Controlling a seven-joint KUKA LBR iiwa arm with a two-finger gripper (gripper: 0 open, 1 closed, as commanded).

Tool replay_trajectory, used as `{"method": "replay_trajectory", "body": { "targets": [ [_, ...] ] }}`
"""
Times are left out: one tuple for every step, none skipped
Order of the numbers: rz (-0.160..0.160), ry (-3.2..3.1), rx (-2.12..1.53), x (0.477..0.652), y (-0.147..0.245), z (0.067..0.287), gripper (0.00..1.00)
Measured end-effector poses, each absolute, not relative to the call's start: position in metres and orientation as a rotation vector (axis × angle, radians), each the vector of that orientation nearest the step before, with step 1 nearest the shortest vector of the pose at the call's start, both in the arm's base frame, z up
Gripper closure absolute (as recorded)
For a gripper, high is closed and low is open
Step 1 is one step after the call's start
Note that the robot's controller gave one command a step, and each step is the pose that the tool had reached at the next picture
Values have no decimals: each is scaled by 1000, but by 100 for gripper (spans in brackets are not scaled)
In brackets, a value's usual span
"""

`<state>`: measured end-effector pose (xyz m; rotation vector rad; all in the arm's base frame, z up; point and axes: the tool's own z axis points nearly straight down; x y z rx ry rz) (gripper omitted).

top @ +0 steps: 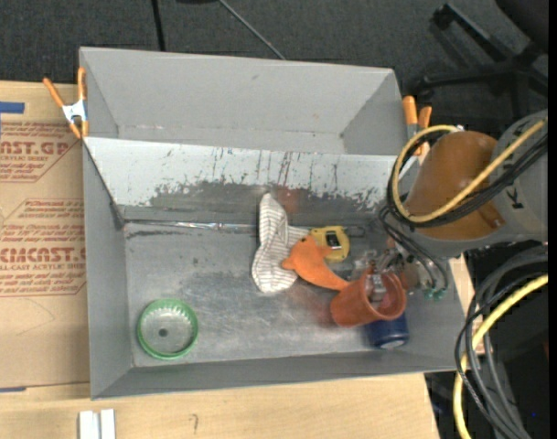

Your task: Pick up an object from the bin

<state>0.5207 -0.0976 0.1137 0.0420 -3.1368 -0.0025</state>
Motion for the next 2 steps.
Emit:
{"method": "replay_trajectory", "body": {
  "targets": [
    [-1,-3151,113,540,-118,132,100],
    [-7,-3133,150,532,-114,163,100]
  ]
}}
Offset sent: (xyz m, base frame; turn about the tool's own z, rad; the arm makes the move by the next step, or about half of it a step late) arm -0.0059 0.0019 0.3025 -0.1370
